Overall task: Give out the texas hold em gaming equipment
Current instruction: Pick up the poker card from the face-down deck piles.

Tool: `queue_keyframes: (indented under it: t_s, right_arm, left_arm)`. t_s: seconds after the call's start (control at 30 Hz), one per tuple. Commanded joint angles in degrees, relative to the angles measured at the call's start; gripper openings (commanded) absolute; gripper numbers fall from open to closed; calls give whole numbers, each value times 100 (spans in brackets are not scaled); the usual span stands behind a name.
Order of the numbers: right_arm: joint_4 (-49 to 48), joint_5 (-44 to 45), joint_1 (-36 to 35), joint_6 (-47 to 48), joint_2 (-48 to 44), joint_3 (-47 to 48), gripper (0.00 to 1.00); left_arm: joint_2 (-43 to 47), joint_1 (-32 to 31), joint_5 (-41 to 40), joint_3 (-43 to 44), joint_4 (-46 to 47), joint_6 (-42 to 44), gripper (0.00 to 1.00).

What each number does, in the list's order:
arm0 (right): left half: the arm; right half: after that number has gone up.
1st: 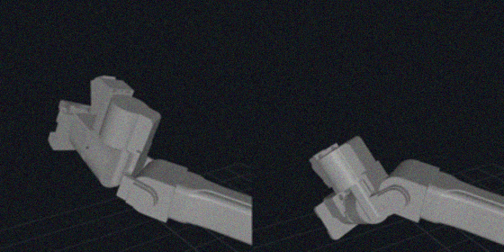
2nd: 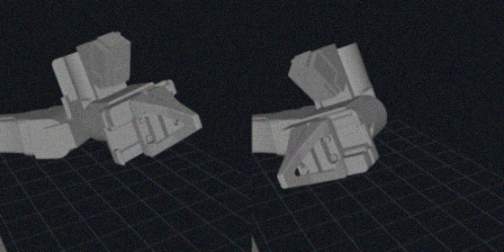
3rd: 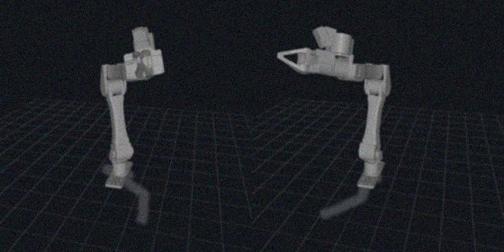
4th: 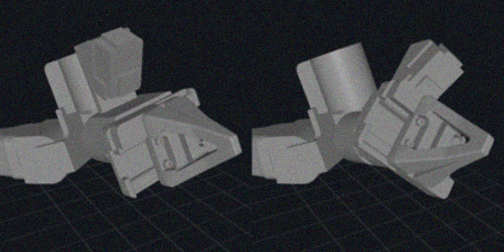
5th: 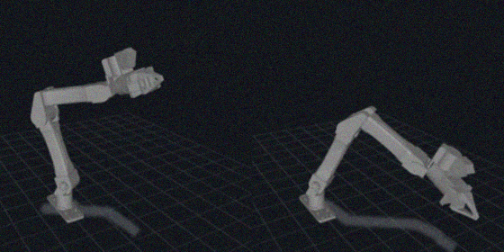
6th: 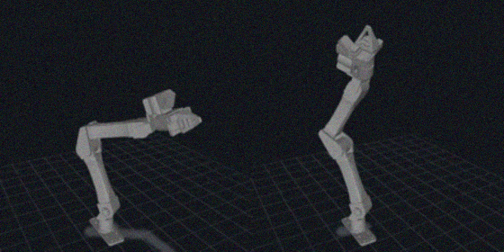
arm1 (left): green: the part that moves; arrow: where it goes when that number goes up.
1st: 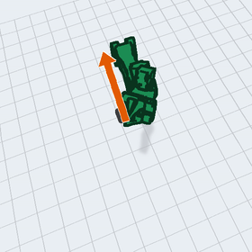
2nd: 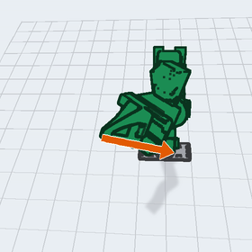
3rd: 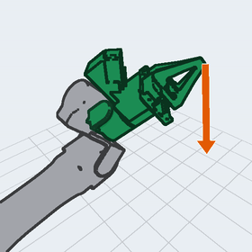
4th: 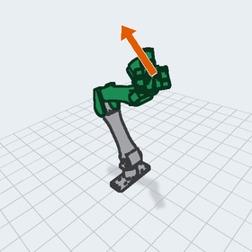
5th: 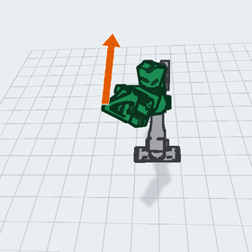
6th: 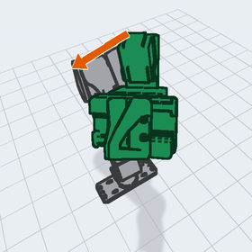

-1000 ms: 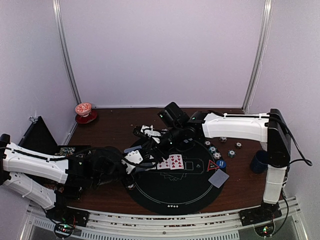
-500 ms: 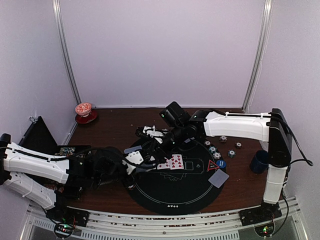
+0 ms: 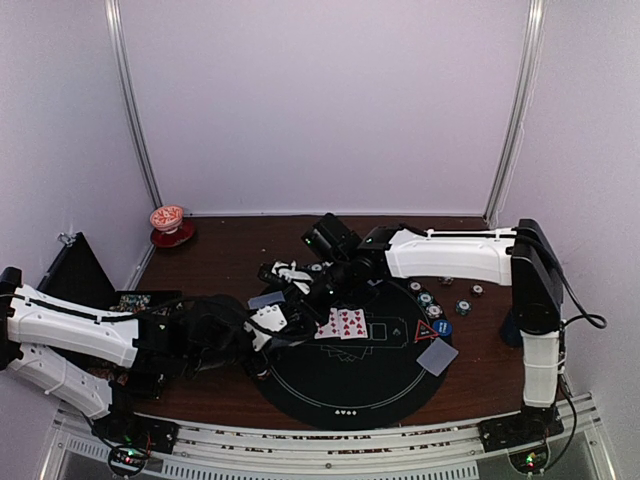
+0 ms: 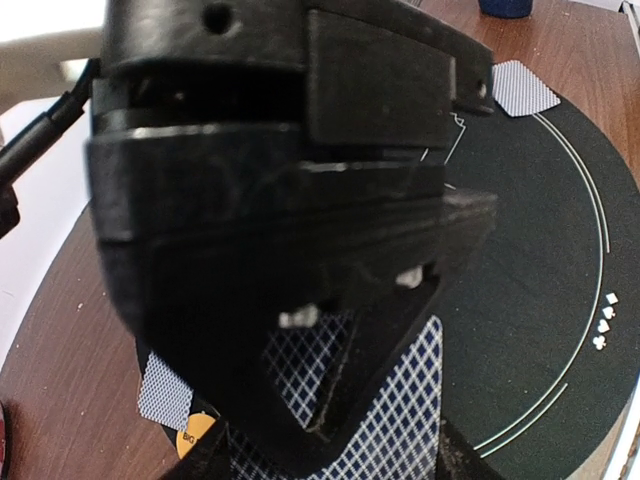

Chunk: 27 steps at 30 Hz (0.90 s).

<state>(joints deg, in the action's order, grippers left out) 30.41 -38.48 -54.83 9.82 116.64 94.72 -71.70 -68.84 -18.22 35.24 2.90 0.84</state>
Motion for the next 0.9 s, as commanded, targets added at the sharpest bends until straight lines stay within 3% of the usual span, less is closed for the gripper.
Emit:
queue_keyframes:
  t_s: [0.0, 0.37, 0.5, 0.67, 0.87]
  right_arm:
    - [164, 615, 90, -17, 129, 50, 56]
    - [185, 660, 521, 56, -119, -264, 48]
    - [466, 127, 516, 217, -93, -118, 47]
    - [1175, -904, 453, 664, -153, 193, 54]
    - [1088, -902, 415, 696, -475, 118, 56]
  left_arm:
    - [57, -5, 20, 40, 479, 48, 54]
    - [40, -7, 2, 41, 484, 38, 54]
    - [3, -7, -15, 48, 479, 34, 54]
    - [5, -7, -40, 53, 467, 39, 54]
    - [-10, -7, -42, 53, 466, 36, 54]
